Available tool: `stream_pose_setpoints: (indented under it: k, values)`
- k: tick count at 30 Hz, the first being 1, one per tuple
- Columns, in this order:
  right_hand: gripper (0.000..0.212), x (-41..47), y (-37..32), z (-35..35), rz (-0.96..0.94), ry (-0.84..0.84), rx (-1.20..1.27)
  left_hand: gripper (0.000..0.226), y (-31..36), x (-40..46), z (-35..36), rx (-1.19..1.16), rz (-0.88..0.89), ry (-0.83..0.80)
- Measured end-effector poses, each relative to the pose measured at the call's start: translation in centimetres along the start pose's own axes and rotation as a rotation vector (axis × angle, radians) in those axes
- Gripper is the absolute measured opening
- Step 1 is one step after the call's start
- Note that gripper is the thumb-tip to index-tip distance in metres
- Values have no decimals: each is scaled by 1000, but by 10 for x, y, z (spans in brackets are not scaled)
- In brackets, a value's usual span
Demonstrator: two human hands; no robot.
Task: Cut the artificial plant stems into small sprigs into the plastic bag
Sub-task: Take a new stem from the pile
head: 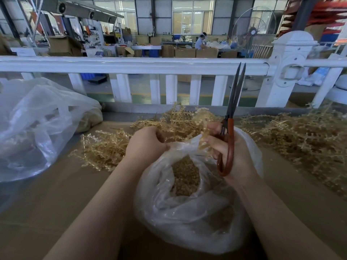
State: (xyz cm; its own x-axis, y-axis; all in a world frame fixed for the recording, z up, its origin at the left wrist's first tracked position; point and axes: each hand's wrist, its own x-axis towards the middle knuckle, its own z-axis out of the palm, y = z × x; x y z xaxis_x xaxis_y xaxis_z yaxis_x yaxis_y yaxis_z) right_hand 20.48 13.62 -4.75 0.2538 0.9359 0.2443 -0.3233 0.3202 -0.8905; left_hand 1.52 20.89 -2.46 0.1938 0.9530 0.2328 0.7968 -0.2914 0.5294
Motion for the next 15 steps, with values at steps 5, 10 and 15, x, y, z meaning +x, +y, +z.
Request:
stream_pose_setpoints:
  k: [5, 10, 15]
  values:
    - [28, -4, 3, 7, -146, 98, -434, 67, 23, -3, -23, -962, -192, -433]
    - [32, -9, 3, 15, -219, 45, -583, 70, 29, -12, -19, -948, -81, -636]
    - [33, -11, 5, 16, -205, 27, -555, 10, 24, -11, -9, -948, -174, -559]
